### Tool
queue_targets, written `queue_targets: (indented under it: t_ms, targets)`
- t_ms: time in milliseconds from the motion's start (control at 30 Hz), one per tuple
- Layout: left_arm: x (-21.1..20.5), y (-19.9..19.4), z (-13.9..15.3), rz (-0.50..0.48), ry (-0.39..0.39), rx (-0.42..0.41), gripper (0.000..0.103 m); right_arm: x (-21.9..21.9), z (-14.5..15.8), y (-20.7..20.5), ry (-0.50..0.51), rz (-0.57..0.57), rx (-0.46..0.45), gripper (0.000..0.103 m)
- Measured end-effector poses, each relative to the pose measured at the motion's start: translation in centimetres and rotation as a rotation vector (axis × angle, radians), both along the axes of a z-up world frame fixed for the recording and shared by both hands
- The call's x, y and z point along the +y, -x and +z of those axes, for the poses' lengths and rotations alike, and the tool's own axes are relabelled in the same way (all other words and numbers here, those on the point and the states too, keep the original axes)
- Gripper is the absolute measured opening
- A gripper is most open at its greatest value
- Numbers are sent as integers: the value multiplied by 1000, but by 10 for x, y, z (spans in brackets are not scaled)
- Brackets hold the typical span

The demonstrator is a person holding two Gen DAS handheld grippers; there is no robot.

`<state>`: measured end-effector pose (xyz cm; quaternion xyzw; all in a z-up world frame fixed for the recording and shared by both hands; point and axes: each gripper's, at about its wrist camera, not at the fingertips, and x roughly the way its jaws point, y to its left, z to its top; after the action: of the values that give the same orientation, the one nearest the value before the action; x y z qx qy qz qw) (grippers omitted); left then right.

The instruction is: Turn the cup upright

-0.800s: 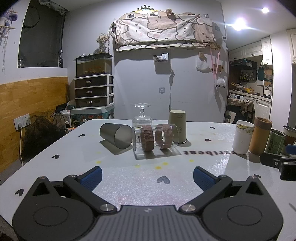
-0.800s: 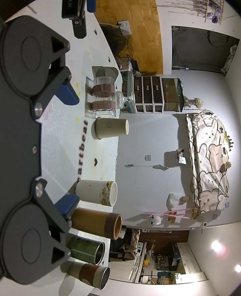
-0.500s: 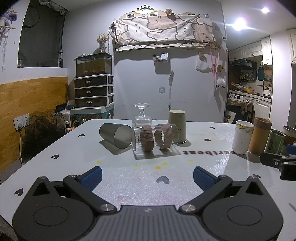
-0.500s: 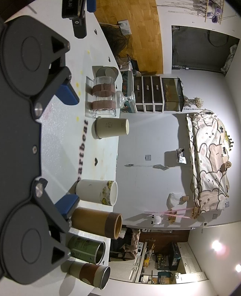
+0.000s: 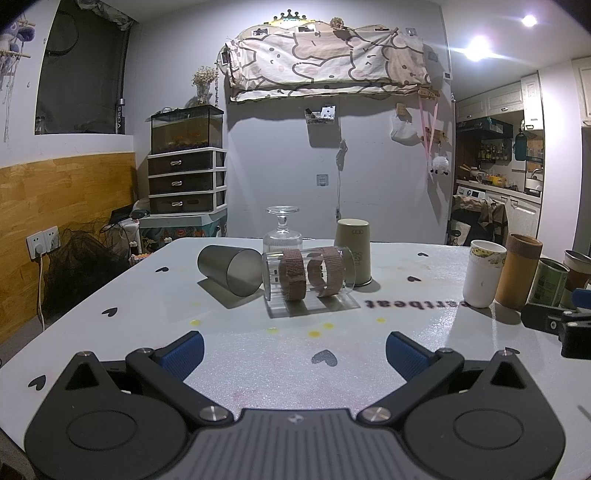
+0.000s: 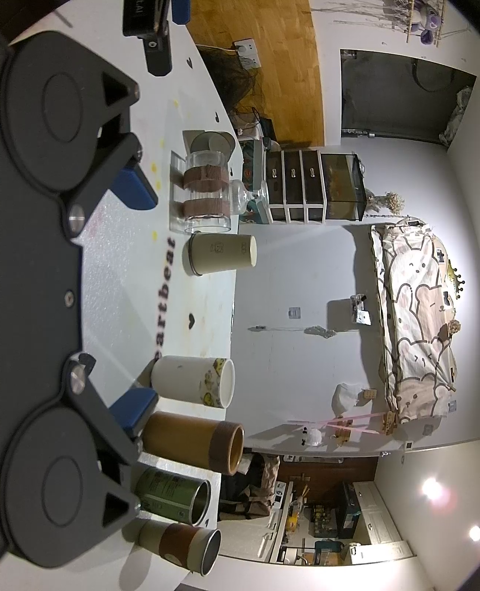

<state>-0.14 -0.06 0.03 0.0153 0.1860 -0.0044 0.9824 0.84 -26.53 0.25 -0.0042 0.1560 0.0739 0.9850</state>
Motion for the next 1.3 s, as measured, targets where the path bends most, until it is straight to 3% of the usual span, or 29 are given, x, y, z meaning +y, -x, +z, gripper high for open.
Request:
queue_targets:
  t_ms: [233, 400, 633, 733, 1033, 1300]
  targets:
    - [0, 0, 0, 0, 0, 0, 103, 9, -1, 1, 1, 0, 0, 103]
    - [0, 0, 0, 0, 4, 1, 103, -8, 2, -4, 2, 11, -8, 103]
    - [-7, -3, -1, 8, 13, 5, 103, 6, 32, -20, -32, 22, -25, 103]
    - [-4, -6, -4, 21, 21, 7, 103, 18, 43, -44, -15, 17, -41, 103]
    - [18, -16, -15, 48, 38, 14, 103, 59, 63, -145, -26, 79, 27, 103]
    - [37, -26, -23, 59, 57, 14, 103, 86, 53, -235, -44, 16, 79, 98]
